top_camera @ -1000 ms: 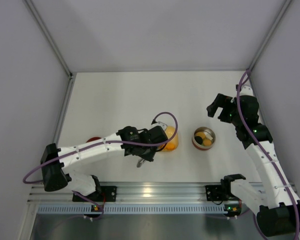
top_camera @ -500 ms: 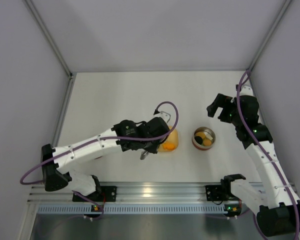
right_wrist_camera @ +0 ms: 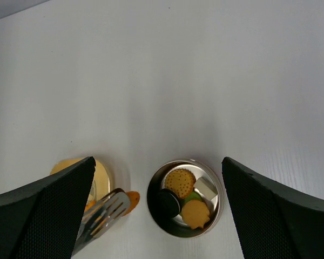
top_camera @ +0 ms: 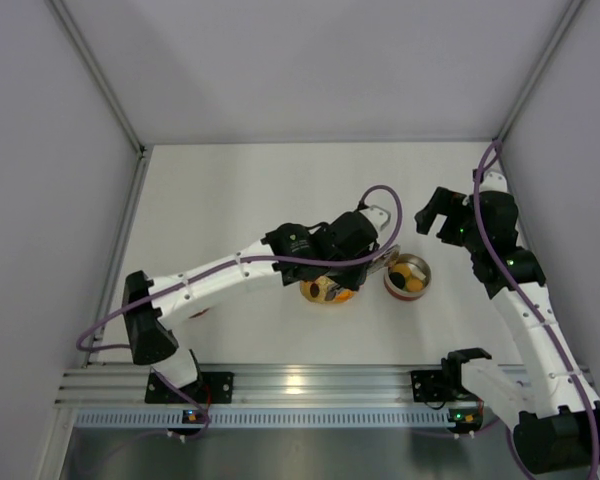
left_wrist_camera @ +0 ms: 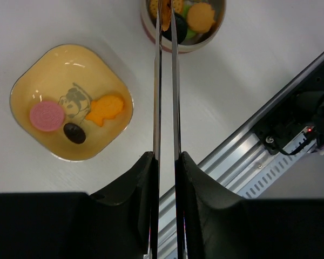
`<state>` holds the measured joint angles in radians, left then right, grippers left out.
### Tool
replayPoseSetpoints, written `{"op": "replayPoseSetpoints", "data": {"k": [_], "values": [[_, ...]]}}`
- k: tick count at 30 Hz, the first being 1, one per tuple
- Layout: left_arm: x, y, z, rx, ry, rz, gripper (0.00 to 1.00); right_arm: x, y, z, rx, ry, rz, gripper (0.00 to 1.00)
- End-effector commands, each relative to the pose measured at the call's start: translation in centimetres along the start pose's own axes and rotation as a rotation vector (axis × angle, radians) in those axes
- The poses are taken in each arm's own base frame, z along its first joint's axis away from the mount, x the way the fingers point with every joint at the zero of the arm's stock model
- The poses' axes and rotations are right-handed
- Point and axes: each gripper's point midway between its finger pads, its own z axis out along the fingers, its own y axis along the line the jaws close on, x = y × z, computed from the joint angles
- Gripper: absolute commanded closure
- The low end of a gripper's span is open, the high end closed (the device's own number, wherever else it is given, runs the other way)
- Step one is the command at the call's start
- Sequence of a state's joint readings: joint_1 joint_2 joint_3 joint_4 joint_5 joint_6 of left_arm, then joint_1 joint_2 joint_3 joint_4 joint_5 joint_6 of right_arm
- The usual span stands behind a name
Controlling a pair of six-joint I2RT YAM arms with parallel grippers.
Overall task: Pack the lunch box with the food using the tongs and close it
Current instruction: Pick up the fake food from the plate, then place the fake food in the packing box.
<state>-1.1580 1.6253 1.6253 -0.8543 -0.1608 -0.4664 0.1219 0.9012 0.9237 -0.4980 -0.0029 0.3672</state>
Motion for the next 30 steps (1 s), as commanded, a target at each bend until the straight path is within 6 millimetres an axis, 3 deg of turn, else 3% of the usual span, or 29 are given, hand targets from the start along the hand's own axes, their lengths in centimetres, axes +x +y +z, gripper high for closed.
{"op": "replayPoseSetpoints", "data": {"k": [1, 11, 21, 30], "values": [[-3.9, -3.4, 0.5, 0.138, -0.099, 0.017, 0.76, -2.1, 0.2, -1.2, 0.004, -0.065, -0.01, 0.01], [-3.0, -5.9, 5.2, 0.22, -0.033, 0.026, 0.76, -1.9, 0.1, -1.6, 0.008, -0.065, -0.01, 0.01], [-1.9, -6.1, 7.0, 0.232, 0.008, 0.03, 0.75, -1.8, -0.1, -1.6, 0.015, -0.066, -0.016, 0.01], [-1.6, -5.9, 7.6, 0.221, 0.021, 0.033, 0.6, -1.8, -0.1, -1.7, 0.014, -0.068, -0.014, 0.0]]}}
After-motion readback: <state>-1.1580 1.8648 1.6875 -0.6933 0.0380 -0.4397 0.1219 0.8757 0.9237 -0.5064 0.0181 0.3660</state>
